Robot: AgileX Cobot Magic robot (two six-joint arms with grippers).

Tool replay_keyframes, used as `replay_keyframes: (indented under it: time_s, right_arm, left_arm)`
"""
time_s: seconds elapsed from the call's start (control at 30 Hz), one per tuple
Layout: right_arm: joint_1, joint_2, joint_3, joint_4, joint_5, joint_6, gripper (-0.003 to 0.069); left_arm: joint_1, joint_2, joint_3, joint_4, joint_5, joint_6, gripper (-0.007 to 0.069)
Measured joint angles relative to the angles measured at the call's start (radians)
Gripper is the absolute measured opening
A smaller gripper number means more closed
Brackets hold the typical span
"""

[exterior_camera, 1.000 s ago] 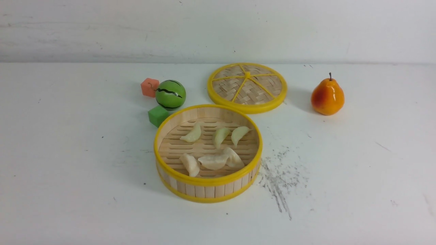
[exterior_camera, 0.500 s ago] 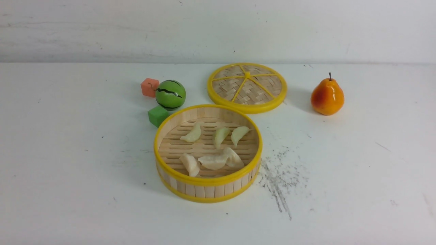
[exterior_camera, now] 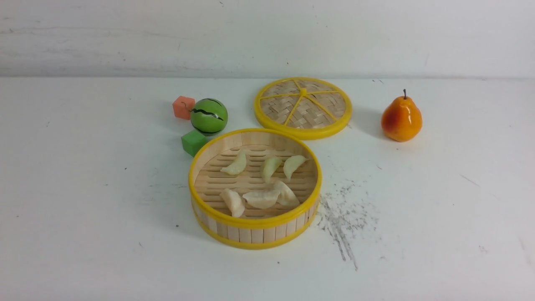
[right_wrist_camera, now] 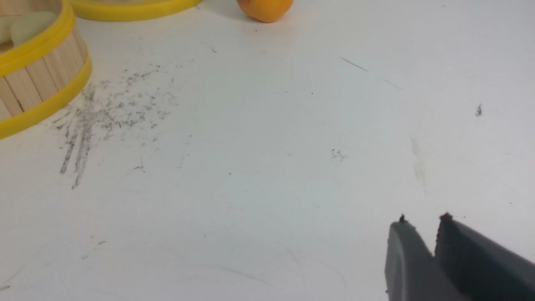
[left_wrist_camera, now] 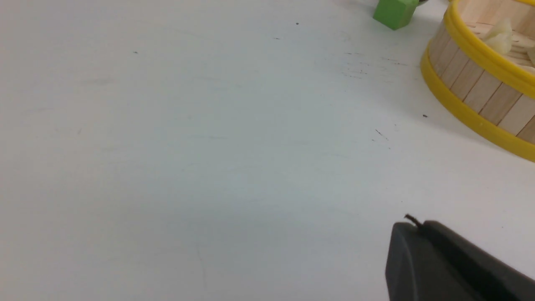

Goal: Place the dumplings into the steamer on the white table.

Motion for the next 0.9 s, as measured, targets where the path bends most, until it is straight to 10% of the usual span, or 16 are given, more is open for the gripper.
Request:
replay_keyframes:
  time_s: [0.9]
  right_arm:
    - [0.0,0.0,0.0,0.0,0.0,0.0,0.0137]
  left_arm:
    - [0.0,0.0,0.0,0.0,0.0,0.0,-0.0003]
